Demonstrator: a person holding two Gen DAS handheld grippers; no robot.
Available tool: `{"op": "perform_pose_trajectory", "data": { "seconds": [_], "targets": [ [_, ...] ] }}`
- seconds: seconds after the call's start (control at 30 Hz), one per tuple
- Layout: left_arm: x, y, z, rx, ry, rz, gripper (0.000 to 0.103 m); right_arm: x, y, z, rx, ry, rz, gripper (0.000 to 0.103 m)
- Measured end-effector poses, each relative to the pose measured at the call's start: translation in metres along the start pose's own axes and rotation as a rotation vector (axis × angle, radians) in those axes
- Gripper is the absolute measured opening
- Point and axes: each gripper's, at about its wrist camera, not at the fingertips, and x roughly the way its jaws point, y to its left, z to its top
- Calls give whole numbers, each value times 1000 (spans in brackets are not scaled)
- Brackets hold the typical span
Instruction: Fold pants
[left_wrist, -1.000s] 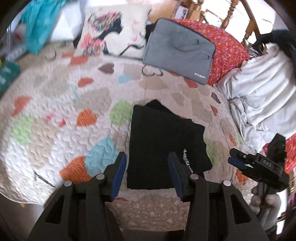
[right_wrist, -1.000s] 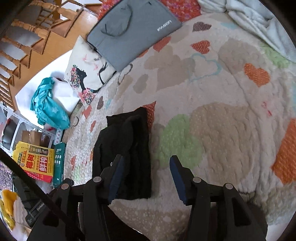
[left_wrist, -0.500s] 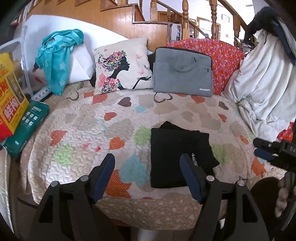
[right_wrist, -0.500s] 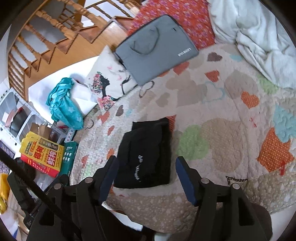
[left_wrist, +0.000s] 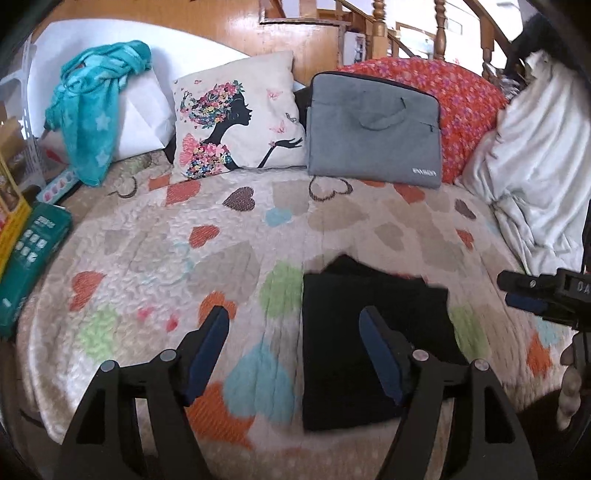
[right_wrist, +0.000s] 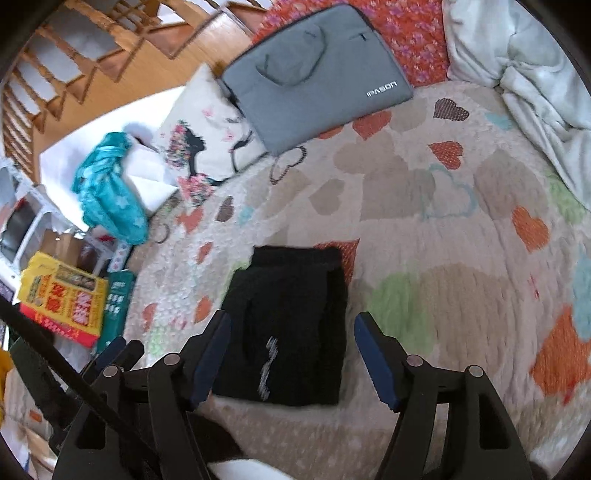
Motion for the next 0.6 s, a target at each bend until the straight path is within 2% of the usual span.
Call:
{"op": "perform_pose_trajectory", "data": {
  "seconds": [0.17,0.23,0.27,0.37,0.5,0.6],
  "targets": [
    [55,0,17,70,68,12,72,46,-20,26,24,-3,-26,74],
    [68,2,19,85,74,28,72,56,-31,26,44,-6,-35,74],
    [72,4,18,92,67,39,72,64,-41,26,88,23,-46,74],
    [82,11,13,86,61,75,72,70,-52,28,163,45,14,74],
    [98,19,6,36,150,59,72,69,-50,27,145,37,1,74],
    [98,20,2,37,157,62,72,72,-49,24,173,45,19,74]
  ]
}}
